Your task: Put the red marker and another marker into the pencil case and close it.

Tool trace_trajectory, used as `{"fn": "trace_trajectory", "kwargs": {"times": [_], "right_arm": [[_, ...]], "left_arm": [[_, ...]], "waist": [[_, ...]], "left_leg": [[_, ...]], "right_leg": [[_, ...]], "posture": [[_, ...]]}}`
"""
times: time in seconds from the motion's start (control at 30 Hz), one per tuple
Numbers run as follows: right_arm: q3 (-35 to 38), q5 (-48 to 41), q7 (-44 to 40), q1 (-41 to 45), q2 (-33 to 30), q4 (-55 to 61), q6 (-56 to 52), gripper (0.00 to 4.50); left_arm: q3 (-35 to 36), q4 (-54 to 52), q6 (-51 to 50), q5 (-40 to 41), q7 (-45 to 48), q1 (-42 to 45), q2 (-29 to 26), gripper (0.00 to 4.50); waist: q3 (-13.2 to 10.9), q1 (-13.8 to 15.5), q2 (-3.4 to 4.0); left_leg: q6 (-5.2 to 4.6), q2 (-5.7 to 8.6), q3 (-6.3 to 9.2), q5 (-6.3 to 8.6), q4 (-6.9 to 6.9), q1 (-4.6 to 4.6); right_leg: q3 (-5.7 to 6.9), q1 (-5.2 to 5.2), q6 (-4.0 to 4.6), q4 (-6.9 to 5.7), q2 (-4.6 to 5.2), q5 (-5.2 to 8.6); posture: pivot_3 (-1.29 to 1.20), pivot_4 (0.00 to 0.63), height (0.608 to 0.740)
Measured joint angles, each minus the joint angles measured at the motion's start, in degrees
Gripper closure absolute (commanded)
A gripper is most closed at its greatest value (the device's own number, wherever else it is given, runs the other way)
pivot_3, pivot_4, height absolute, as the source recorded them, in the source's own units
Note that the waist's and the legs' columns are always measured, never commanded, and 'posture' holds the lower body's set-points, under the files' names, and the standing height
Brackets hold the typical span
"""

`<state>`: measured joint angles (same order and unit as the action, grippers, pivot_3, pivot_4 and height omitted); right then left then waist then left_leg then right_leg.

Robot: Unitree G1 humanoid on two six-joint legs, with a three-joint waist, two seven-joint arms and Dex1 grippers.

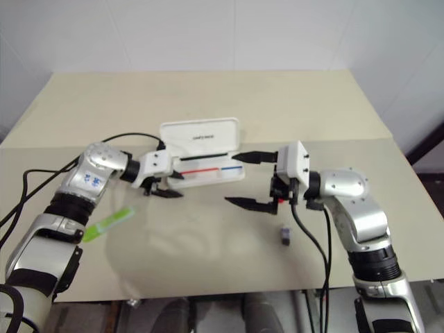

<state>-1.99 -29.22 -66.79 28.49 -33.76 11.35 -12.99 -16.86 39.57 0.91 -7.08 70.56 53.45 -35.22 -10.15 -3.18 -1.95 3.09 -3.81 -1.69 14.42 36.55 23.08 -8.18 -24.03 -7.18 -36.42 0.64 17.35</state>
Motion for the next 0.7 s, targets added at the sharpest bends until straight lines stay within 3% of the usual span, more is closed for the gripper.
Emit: {"fn": "trace_trajectory", "kwargs": {"times": [0.13, 0.2, 0.47, 0.7], "right_arm": [[0.14, -0.56, -1.11, 0.00, -1.74, 0.22, -0.61, 0.00], [0.27, -0.56, -1.19, 0.02, -1.98, 0.22, -0.61, 0.00], [0.31, -0.56, -1.77, 0.37, -2.54, -0.06, -0.60, 0.00], [0.76, -0.60, -2.92, 0.37, -3.67, -0.61, -0.58, 0.00]], "left_arm": [[-0.03, 1.50, 0.12, -0.32, 0.33, 1.00, 0.74, 4.09], [-0.02, 1.51, 0.10, -0.27, 0.72, 1.23, 1.19, 4.48], [-0.01, -1.21, -1.11, -0.26, 1.17, 0.75, 1.46, 4.48], [0.11, -23.93, -11.70, 2.62, 5.15, -7.33, -1.64, 4.48]], "waist": [[0.00, 0.03, 0.00], [0.00, 0.05, 0.00], [-0.04, 0.03, -0.03], [-0.12, -0.26, 0.02]], "left_leg": [[0.00, 0.00, 0.00, 0.00, 0.01, -0.01], [-0.01, 0.00, 0.00, 0.00, 0.10, -0.01], [-0.05, 0.01, 0.01, 0.03, 0.45, 0.07], [-0.17, -0.02, -0.02, 0.11, 0.40, 0.09]], "right_leg": [[0.00, 0.00, 0.00, -0.02, -0.01, 0.00], [-0.01, 0.00, 0.00, -0.11, -0.01, 0.00], [-0.06, 0.02, -0.07, -0.21, -0.01, -0.04], [-0.11, 0.01, -0.07, -0.17, -0.02, -0.01]], "posture": [[0.00, 0.150, 0.740], [0.00, 0.150, 0.740], [0.00, 0.150, 0.740], [0.00, 0.150, 0.740]]}}
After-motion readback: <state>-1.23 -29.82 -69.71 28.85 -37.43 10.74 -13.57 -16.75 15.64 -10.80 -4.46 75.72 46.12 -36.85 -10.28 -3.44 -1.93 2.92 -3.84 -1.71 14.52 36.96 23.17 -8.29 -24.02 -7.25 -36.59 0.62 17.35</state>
